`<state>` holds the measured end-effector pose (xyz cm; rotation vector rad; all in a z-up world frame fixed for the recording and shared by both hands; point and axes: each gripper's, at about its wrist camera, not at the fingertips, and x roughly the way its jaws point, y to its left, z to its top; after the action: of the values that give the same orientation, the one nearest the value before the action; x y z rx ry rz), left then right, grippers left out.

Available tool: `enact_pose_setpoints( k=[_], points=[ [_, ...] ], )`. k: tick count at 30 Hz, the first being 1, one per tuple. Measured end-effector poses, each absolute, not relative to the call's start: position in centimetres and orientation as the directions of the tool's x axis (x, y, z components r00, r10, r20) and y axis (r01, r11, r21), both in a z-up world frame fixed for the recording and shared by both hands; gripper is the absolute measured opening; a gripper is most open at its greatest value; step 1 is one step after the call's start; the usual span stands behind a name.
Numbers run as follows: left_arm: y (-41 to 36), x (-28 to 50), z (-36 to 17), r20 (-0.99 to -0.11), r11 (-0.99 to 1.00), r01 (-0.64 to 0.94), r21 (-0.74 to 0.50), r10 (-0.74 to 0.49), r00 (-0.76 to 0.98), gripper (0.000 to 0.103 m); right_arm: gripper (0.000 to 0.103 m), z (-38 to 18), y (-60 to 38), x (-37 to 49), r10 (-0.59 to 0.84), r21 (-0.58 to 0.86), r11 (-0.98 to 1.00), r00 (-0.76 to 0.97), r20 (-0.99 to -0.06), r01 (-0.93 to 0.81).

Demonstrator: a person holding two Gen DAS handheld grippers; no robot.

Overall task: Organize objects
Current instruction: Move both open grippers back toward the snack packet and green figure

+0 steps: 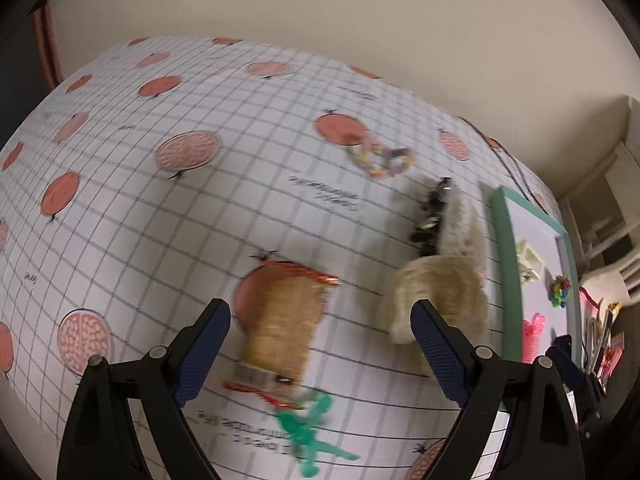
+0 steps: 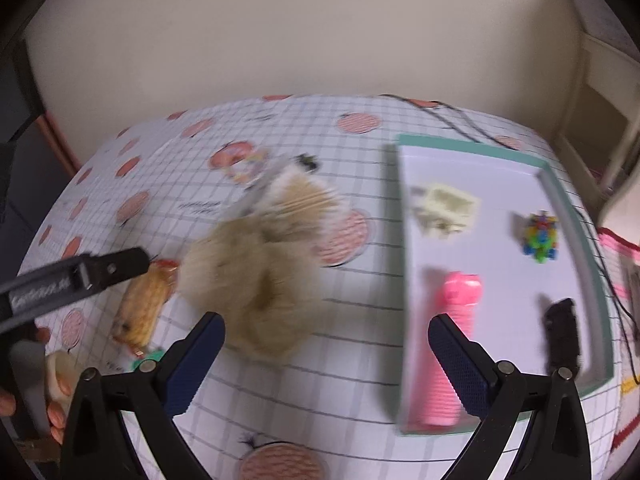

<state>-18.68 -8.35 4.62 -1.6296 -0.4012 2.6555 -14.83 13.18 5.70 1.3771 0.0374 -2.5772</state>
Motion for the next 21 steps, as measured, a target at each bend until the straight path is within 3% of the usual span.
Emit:
enact_pose_setpoints(
  k=[21],
  points=[
    [-14.3, -18.7, 1.5, -0.928, -0.934, 0.266, -0.24, 0.14, -0.346, 0.092, 0.103, 1.7, 2.4, -12.7, -0.263, 0.088, -0.902, -0.376, -0.889, 0.423]
  ],
)
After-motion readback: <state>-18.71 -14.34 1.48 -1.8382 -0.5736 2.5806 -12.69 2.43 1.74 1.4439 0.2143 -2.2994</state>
